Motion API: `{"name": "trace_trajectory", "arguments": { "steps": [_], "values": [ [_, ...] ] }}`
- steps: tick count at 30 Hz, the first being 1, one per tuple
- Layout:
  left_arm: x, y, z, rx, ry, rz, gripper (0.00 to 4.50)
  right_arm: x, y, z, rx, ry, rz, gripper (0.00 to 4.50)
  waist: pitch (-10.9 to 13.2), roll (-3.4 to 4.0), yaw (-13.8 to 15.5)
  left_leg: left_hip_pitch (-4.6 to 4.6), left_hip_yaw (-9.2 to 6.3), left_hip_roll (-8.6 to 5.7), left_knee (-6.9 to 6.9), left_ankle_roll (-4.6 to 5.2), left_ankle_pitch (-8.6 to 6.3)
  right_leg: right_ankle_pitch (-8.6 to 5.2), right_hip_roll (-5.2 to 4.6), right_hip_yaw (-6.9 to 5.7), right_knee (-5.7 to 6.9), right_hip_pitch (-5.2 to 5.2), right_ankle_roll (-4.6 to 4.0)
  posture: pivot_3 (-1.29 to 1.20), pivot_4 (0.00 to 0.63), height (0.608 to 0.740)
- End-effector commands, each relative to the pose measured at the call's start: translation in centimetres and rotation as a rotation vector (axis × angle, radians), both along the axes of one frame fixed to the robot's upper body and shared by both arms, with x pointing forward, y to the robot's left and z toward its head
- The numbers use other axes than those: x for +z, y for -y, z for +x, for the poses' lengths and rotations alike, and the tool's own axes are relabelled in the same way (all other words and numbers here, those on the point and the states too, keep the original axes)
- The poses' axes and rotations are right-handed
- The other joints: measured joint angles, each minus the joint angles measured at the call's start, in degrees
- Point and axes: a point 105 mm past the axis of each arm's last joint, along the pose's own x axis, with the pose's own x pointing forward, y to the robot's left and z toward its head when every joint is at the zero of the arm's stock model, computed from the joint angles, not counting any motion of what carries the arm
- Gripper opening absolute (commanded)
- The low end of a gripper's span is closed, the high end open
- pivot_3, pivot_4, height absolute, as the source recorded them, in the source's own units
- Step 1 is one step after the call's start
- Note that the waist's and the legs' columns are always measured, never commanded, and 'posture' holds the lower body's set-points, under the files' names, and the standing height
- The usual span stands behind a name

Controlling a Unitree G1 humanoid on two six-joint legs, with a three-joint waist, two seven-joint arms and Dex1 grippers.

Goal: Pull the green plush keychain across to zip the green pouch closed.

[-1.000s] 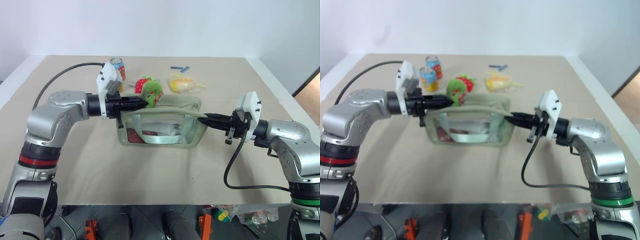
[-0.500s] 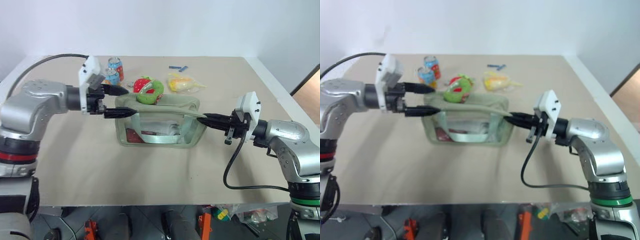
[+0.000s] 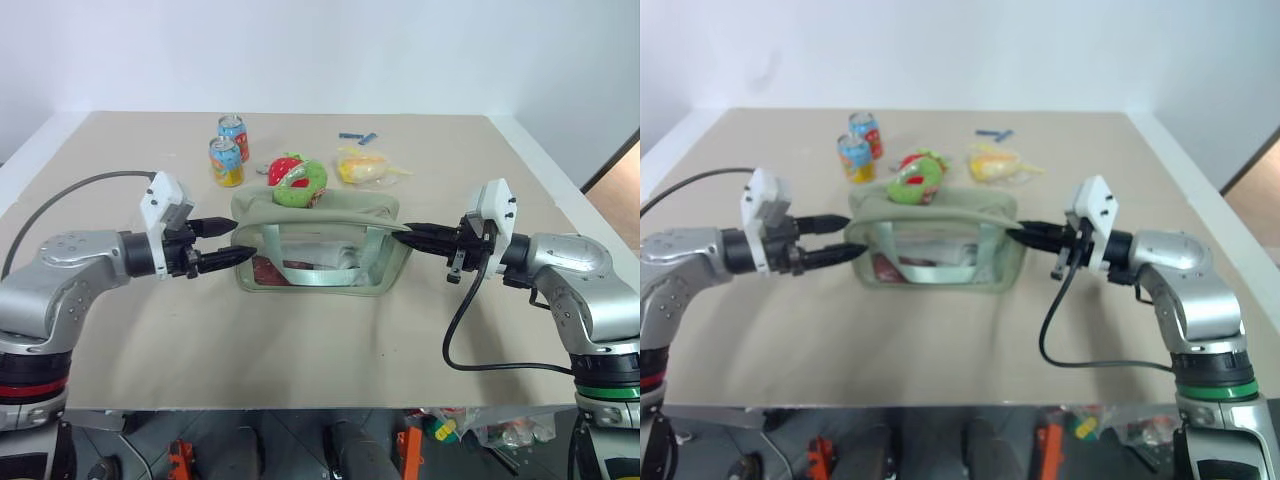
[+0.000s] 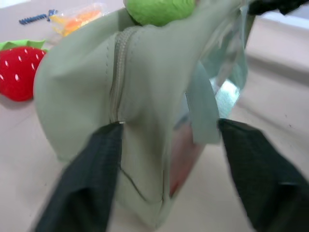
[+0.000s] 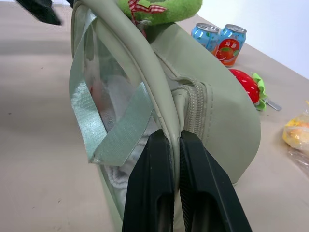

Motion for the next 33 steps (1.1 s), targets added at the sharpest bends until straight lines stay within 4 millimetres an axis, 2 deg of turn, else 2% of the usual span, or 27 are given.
{"name": "trace_trajectory", "arguments": {
  "steps": [1, 2, 6, 9, 10, 11, 13, 15, 20, 24, 28, 29, 33],
  "values": [
    [0.9, 0.0, 0.5, 0.035, 0.077, -0.004, 1.64, 0.8, -0.1, 0.0, 0.012, 0.014, 0.005, 0.00, 0.0, 0.00, 0.0, 0.00, 0.00, 0.01, 0.00, 0.00, 0.00, 0.00, 0.02, 0.00, 0.00, 0.00, 0.00, 0.00, 0.150, 0.740],
    [0.8, -0.1, 0.6, 0.043, 0.083, -0.010, 1.36, 0.7, -0.1, -0.2, 0.021, -0.011, 0.012, 0.00, 0.0, 0.00, 0.0, 0.00, -0.01, 0.01, -0.01, 0.00, 0.00, 0.00, 0.02, -0.01, 0.00, 0.00, -0.01, 0.00, 0.150, 0.740],
    [1.0, 0.3, 0.7, 0.039, 0.087, -0.042, 0.00, 1.0, -0.1, -1.3, 0.058, -0.112, 0.040, 1.40, 0.0, 0.00, 0.0, -0.02, -0.01, 0.00, -0.01, 0.00, 0.00, 0.00, 0.00, 0.00, 0.00, 0.00, -0.01, 0.00, 0.150, 0.740],
    [0.8, 0.5, 0.4, 0.023, 0.076, -0.044, 0.00, 1.9, 0.6, -1.5, 0.047, -0.146, 0.018, 2.29, 0.0, 0.00, 0.0, -0.04, -0.01, -0.02, -0.01, 0.00, 0.00, 0.00, -0.02, 0.01, -0.01, -0.01, 0.00, 0.00, 0.150, 0.740],
    [0.7, 0.6, 0.3, 0.019, 0.072, -0.042, 0.00, 2.6, 1.0, -1.5, 0.041, -0.158, 0.022, 2.77, 0.0, 0.00, 0.0, -0.04, -0.01, -0.03, -0.01, 0.00, 0.00, 0.00, -0.03, 0.01, -0.01, 0.00, 0.00, 0.00, 0.150, 0.740],
    [0.6, 0.6, 0.3, 0.015, 0.069, -0.042, 0.00, 4.2, 1.1, -1.3, 0.041, -0.169, 0.059, 3.31, 0.0, 0.00, 0.0, -0.05, 0.00, -0.03, 0.00, 0.00, 0.00, 0.00, -0.03, 0.02, -0.01, -0.01, 0.00, 0.00, 0.150, 0.740],
    [0.5, 0.8, 0.2, 0.008, 0.064, -0.042, 0.00, 7.9, 0.4, -0.8, 0.059, -0.147, 0.139, 3.80, 0.0, -0.01, 0.0, -0.04, 0.01, -0.03, 0.00, 0.00, 0.00, 0.01, -0.02, 0.02, -0.01, -0.01, 0.01, 0.00, 0.150, 0.740],
    [0.5, 1.1, 0.1, -0.005, 0.061, -0.049, 0.00, 10.0, -1.4, 0.2, 0.075, -0.136, 0.167, 4.45, 0.1, 0.19, -0.4, 0.02, 0.18, -0.04, 0.01, 0.05, 0.03, 0.10, -0.02, 0.24, 0.01, -0.11, -0.11, 0.00, 0.150, 0.740],
    [0.5, 1.8, 0.0, -0.022, 0.067, -0.064, 0.00, 10.6, -5.6, 2.8, 0.074, -0.108, 0.146, 4.45, -0.1, -0.17, -0.4, 0.17, 0.05, 0.07, -0.07, 0.12, 0.07, -0.02, 0.09, 0.04, 0.00, 0.04, -0.35, 0.00, 0.150, 0.740],
    [0.6, 2.1, 0.0, -0.029, 0.076, -0.067, 0.00, 9.7, -8.0, 4.9, 0.071, -0.135, 0.091, 4.45, 0.0, -0.08, -0.1, -0.06, 0.09, -0.01, -0.06, 0.12, 0.07, 0.15, 0.02, 0.12, 0.00, -0.13, -0.06, 0.00, 0.150, 0.740],
    [0.6, 2.1, 0.1, -0.023, 0.084, -0.058, 0.00, 8.7, -8.7, 6.9, 0.040, -0.171, 0.068, 4.45, -0.1, -0.09, 0.1, -0.75, 0.08, -0.04, 0.03, 0.11, 0.07, 0.24, -0.04, 0.10, 0.00, -0.76, -0.04, 0.00, 0.150, 0.740],
    [0.5, 2.1, 0.2, -0.019, 0.087, -0.052, 0.00, 8.6, -8.8, 7.3, 0.031, -0.201, 0.081, 4.45, -0.1, -0.09, 0.1, -0.81, 0.07, -0.04, 0.03, 0.11, 0.07, 0.38, -0.05, 0.09, 0.00, -0.79, -0.28, 0.00, 0.150, 0.740],
    [0.3, 2.0, 0.2, -0.009, 0.092, -0.041, 0.00, 8.2, -9.0, 8.0, 0.021, -0.281, 0.096, 4.45, -0.1, -0.09, 0.1, -0.91, 0.05, -0.07, 0.00, 0.11, 0.07, 0.39, -0.07, 0.07, -0.01, -0.87, -0.32, 0.00, 0.150, 0.740]
  ]
}}
